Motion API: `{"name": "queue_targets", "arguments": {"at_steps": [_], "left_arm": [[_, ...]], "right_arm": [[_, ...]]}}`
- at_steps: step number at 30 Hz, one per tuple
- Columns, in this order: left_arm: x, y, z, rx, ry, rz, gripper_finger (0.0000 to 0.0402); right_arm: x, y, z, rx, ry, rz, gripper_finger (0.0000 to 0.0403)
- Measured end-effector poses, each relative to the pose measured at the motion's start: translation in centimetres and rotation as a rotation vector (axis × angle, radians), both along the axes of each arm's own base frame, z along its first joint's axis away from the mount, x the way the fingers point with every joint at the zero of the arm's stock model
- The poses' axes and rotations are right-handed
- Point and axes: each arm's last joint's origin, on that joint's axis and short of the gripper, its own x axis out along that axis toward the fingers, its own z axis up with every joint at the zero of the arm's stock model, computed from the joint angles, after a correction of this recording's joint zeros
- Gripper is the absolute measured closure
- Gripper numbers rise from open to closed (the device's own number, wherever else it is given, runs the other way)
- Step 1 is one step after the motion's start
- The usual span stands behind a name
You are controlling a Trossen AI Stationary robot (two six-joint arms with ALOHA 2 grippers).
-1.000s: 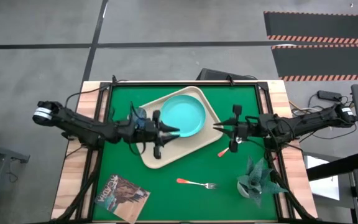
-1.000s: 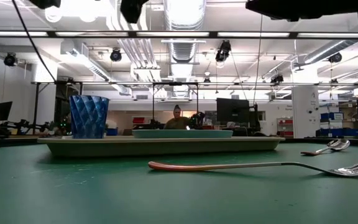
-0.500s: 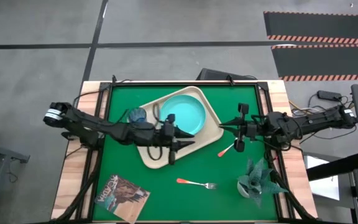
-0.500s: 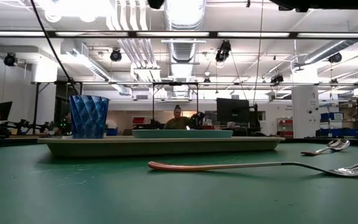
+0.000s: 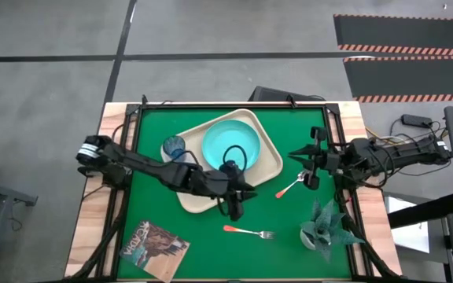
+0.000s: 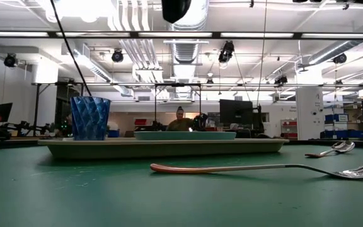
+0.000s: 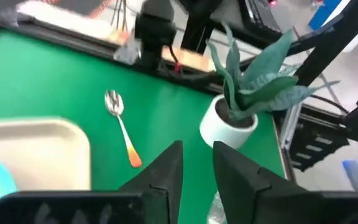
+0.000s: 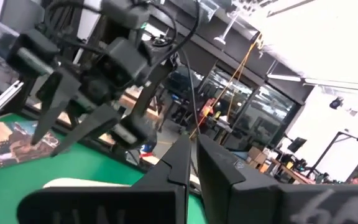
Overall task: Pick and place plate/cup/fork/spoon on tray
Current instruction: Put the orange fork on the white tray
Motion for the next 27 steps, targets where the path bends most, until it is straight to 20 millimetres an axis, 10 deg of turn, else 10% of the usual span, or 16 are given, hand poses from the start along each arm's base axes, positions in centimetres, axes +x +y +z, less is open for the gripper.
{"name": "queue_targets", "arguments": {"at_steps": [27], "left_arm": [[3.1,-6.4,-13.8,0.107,0.368,-0.151,0.0364]], "right_arm": [[-3.3,-0.5,1.8,-0.081,-0.155,-0.038,0.0385]]}}
